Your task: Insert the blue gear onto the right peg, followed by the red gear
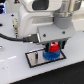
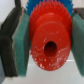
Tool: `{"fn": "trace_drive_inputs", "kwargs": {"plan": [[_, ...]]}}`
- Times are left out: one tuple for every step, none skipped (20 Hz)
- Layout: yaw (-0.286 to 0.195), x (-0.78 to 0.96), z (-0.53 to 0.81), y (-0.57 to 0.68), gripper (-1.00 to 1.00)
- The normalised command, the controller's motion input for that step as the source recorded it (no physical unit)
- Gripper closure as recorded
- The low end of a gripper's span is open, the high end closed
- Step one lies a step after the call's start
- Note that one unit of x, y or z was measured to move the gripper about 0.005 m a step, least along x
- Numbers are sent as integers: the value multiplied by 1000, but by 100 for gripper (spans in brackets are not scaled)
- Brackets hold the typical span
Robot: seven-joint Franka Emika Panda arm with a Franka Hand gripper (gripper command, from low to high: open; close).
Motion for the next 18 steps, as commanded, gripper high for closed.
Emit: {"fn": "trace_drive_inputs", "kwargs": {"plan": [[0,195,-302,-193,100],[0,163,-171,-186,100],[0,161,-267,-191,100],[0,147,-17,-90,100],[0,191,111,-19,100],[0,179,41,5,100],[0,176,95,4,100],[0,179,60,2,100],[0,144,-96,28,100],[0,98,-13,22,100],[0,80,143,78,-100],[0,96,-18,29,100],[0,57,117,74,-100],[0,63,103,86,-100],[0,61,126,99,-100],[0,60,150,106,-100],[0,58,171,108,-100],[0,56,206,108,-100]]}}
